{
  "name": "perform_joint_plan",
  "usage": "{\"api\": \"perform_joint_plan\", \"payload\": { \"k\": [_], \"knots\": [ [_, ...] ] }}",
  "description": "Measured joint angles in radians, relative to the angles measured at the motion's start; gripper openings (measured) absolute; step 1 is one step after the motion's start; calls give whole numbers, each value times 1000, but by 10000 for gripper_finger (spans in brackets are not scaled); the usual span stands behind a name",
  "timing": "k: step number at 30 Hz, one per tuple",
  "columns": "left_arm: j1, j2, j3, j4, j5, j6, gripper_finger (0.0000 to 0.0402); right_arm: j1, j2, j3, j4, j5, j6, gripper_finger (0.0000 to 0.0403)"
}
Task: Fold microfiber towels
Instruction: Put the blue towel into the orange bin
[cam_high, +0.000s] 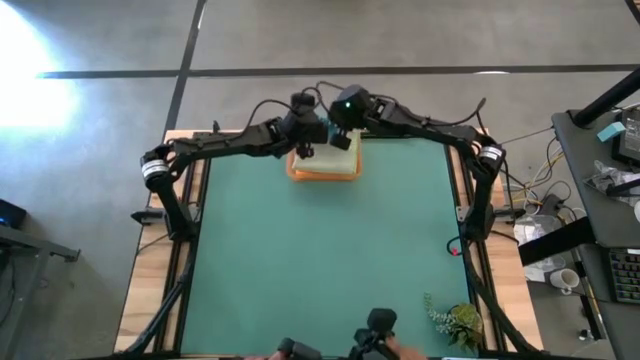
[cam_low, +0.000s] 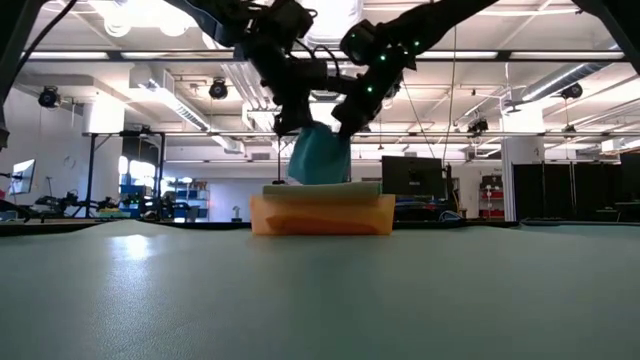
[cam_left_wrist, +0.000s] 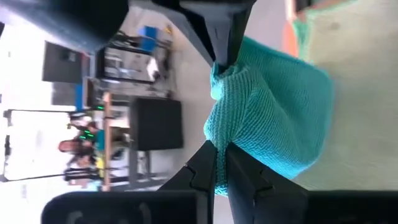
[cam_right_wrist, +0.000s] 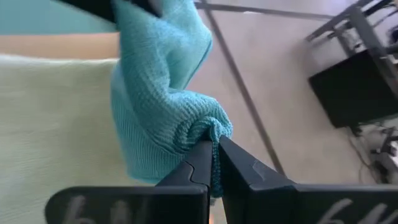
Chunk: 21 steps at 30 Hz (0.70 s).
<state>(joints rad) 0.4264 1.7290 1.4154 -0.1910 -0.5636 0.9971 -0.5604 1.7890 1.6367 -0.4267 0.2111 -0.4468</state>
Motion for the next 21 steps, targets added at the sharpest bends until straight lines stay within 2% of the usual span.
{"api": "perform_joint_plan", "payload": {
  "k": [5, 11, 15, 17, 21],
  "knots": [
    [17, 0, 18, 77, 1, 37, 11, -26, -1, 42, -1, 35, -54, 8],
    [19, 0, -10, 71, 3, 32, 11, -24, -1, 30, -13, 54, -162, 8],
    [20, 6, -35, 77, 15, 31, 11, -24, 0, 18, -3, 113, -226, 8],
    [21, 15, -35, 79, 22, 31, 11, -24, 0, 17, -2, 151, -235, 8],
    [21, 22, -36, 78, 22, 30, 11, -13, -1, 17, -22, 155, -228, 8]
  ]
}}
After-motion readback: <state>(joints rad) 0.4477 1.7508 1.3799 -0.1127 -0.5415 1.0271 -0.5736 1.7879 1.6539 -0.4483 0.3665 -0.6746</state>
